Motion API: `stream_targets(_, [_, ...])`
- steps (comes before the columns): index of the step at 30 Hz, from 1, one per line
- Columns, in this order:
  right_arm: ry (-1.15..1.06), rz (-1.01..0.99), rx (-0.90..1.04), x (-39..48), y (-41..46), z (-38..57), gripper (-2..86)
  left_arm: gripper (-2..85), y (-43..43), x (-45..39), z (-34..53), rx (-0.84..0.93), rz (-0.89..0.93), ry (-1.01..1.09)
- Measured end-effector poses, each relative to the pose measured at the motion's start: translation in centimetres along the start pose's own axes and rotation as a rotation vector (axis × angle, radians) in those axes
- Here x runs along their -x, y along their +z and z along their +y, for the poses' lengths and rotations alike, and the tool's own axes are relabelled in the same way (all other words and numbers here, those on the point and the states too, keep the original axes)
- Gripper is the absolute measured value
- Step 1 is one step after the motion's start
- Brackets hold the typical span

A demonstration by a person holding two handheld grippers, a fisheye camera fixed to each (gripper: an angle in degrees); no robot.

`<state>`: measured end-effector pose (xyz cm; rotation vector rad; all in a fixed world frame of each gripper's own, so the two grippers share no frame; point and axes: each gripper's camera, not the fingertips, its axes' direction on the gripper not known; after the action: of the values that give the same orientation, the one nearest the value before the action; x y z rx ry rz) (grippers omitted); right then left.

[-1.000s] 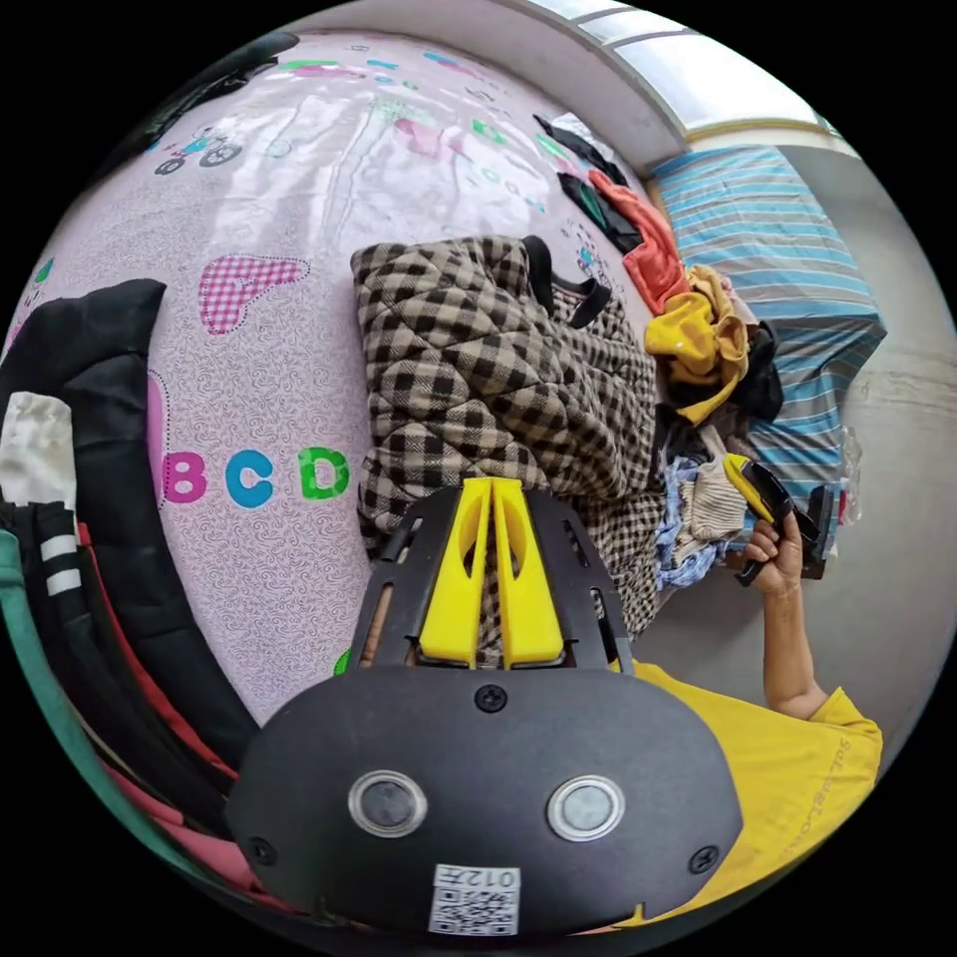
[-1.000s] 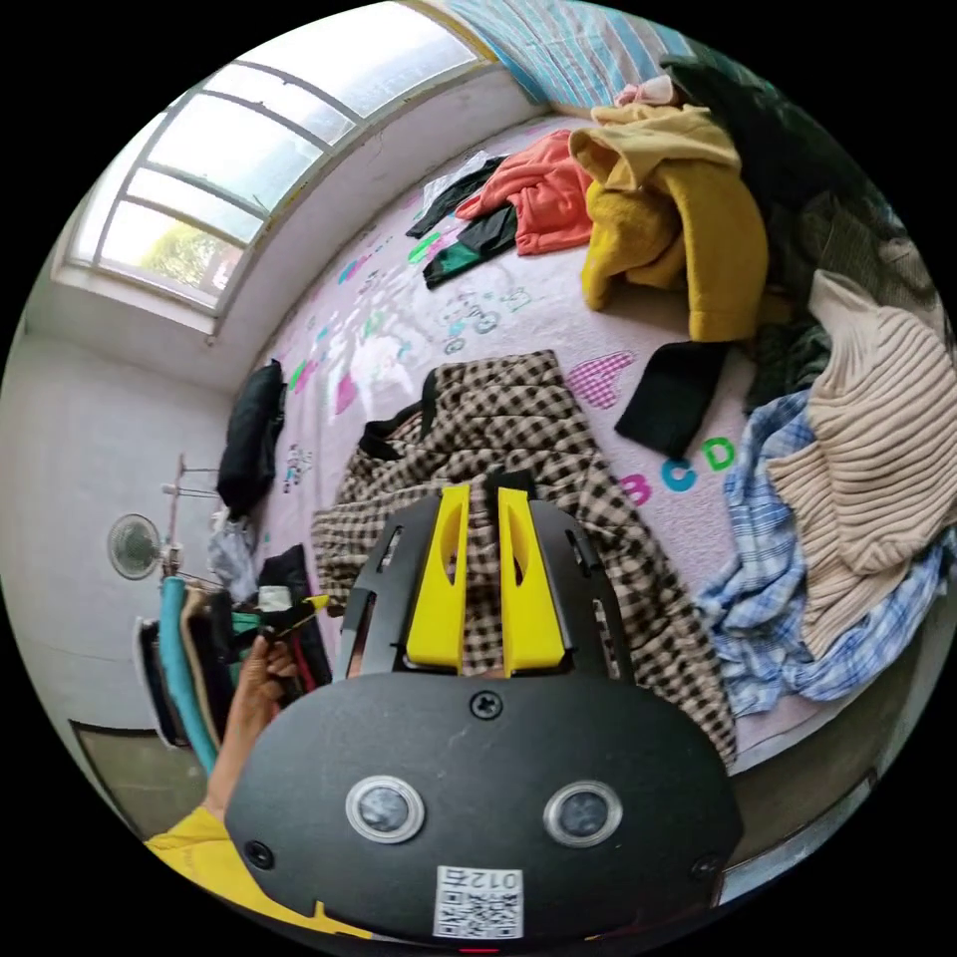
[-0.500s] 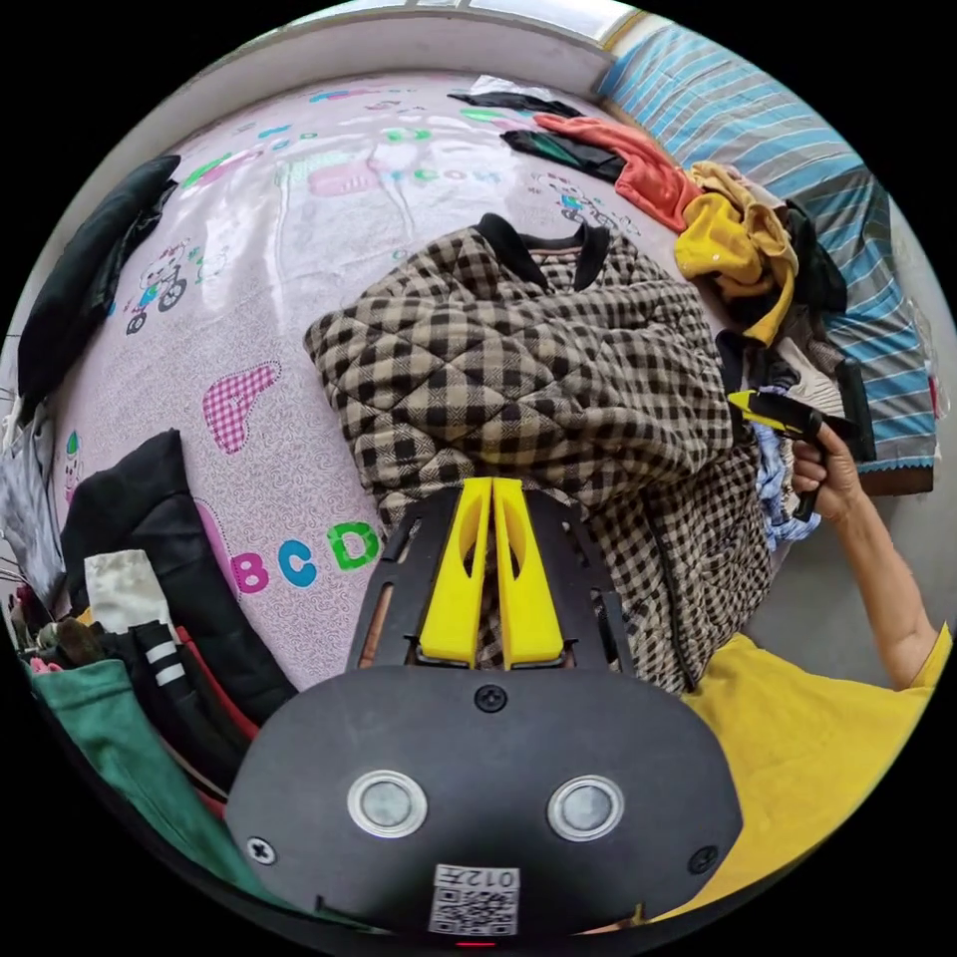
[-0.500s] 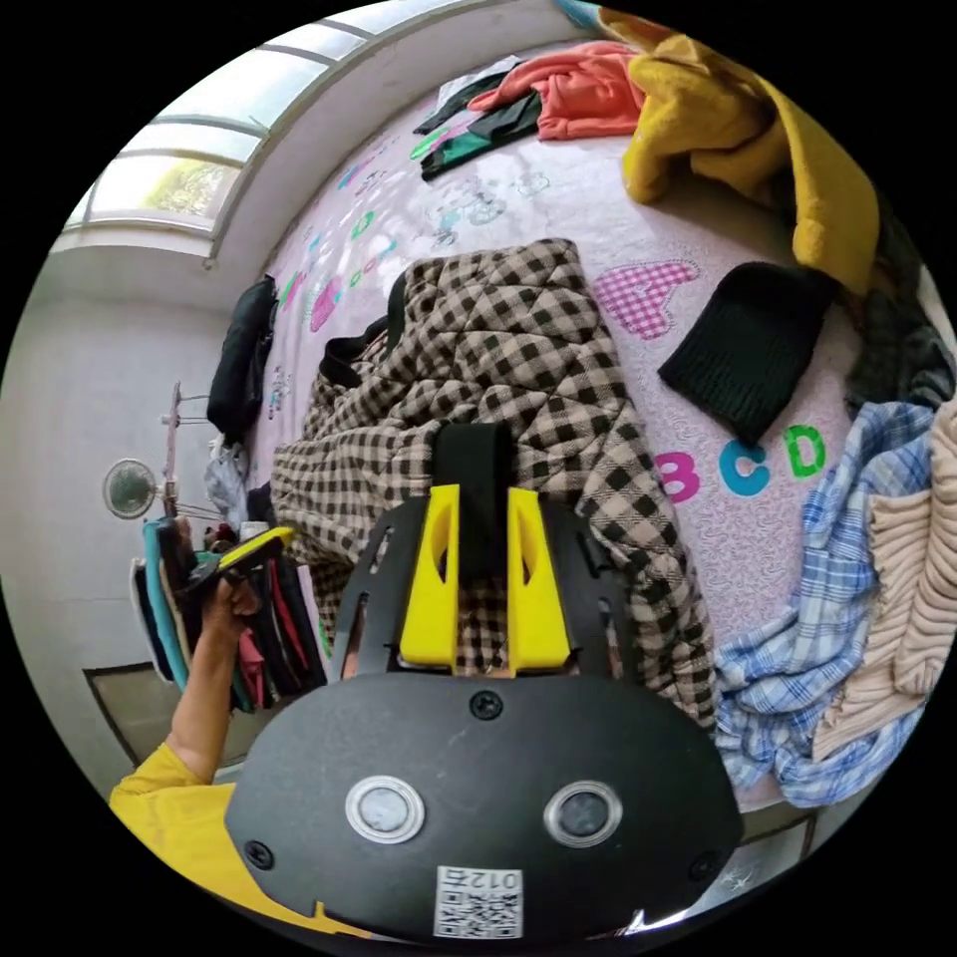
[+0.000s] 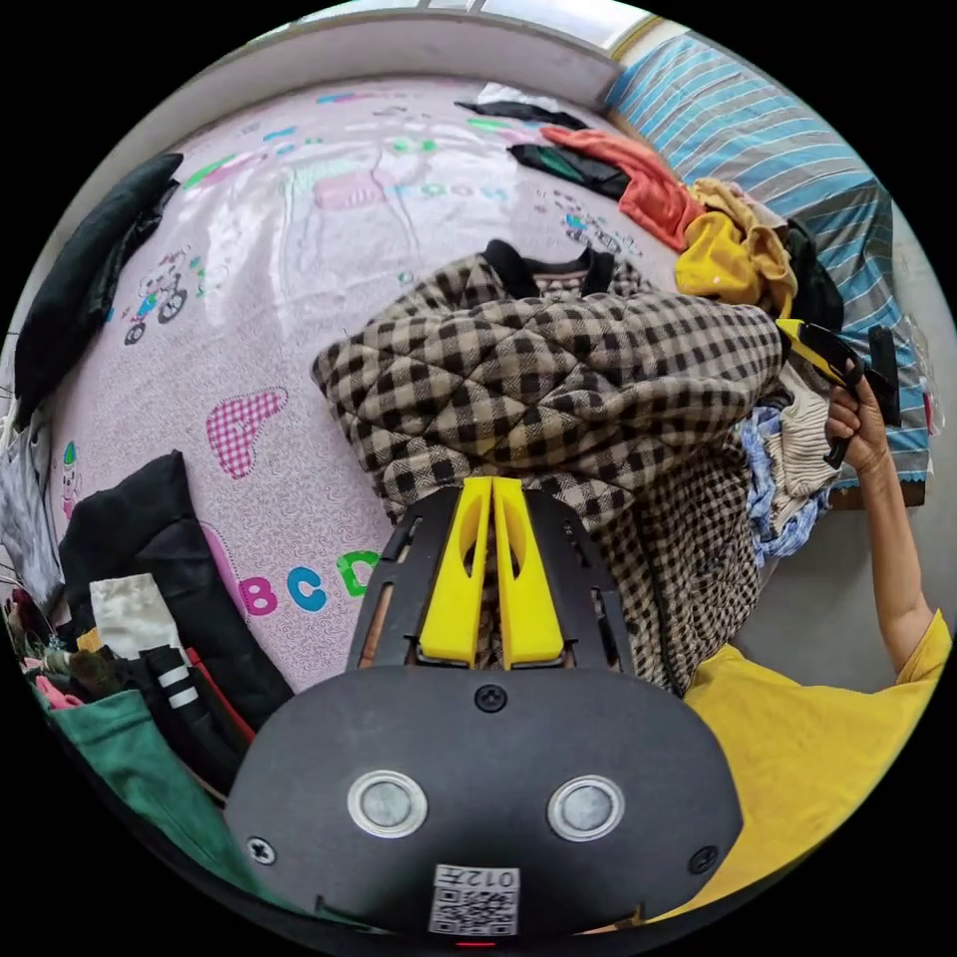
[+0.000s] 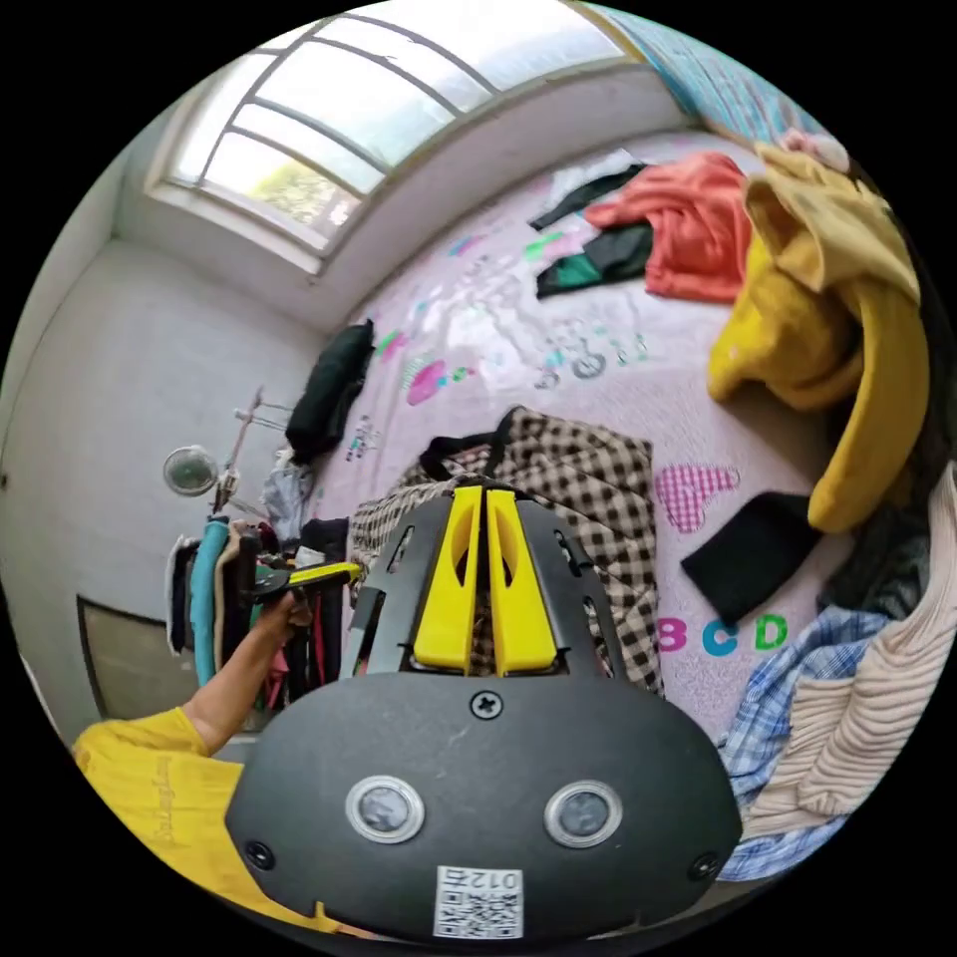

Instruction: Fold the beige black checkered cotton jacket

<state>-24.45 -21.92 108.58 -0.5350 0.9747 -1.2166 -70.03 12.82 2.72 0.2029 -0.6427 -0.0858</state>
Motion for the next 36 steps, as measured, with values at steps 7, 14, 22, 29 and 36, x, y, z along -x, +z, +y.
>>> stream_targets(7, [0.078, 0.076, -0.021, -3.2, 4.2, 1.5, 0.5, 0.4, -0.8, -0.4, -0.7, -0.062, -0.047, 0.019])
stream_targets(14, [-0.091, 0.316, -0.222, 3.9, 1.9, 5.1, 0.3, 0.4, -1.0, -0.3, -3.7, -0.098, -0.197, 0.096])
stream_targets(22, [-0.39, 0.44, 0.06, 7.5, 14.0, 5.7, -0.1, 0.4, 4.2, 2.3, -7.9, 0.022, -0.243, 0.099])
stream_targets(29, [-0.075, 0.163, 0.15, 0.0, 16.9, 3.6, -0.2, 0.5, 6.1, 7.5, -7.3, -0.059, -0.042, -0.013])
stream_targets(36, [-0.139, 0.154, 0.095, 2.5, 12.6, 4.9, -0.2, 0.5, 2.6, 6.9, -6.1, -0.133, -0.107, -0.002])
